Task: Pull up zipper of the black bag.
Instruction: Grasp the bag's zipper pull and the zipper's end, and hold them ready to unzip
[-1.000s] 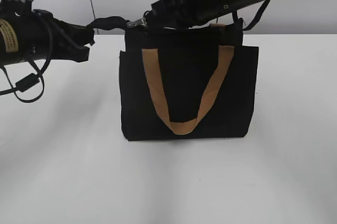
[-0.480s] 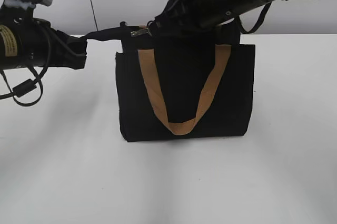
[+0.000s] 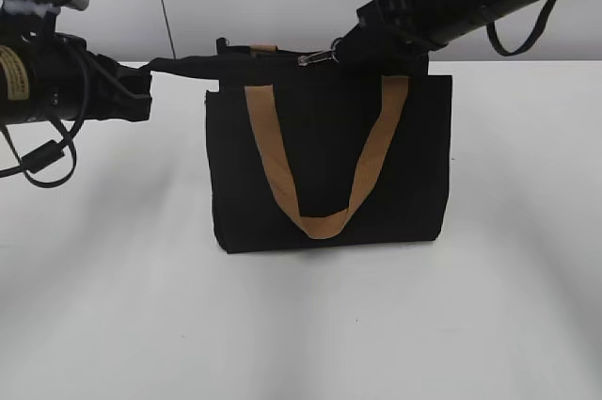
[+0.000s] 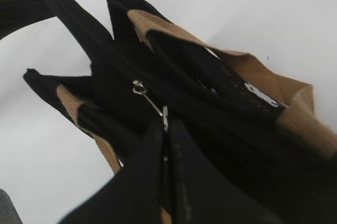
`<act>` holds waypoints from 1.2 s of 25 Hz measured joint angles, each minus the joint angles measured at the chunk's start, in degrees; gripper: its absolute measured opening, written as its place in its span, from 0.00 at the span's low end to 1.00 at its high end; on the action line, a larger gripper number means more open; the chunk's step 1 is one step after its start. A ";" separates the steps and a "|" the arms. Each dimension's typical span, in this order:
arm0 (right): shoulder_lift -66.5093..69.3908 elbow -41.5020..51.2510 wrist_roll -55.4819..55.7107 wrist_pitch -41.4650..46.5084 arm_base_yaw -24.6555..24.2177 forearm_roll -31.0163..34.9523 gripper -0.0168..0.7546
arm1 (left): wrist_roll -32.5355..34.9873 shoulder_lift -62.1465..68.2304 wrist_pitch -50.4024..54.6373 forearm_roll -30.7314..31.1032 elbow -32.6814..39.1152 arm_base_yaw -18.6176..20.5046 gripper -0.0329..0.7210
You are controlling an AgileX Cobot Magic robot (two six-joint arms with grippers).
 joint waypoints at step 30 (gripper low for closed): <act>-4.26 0.00 1.30 9.28 -11.45 -0.70 0.27 | -1.66 -0.65 1.42 -5.37 0.00 0.11 0.09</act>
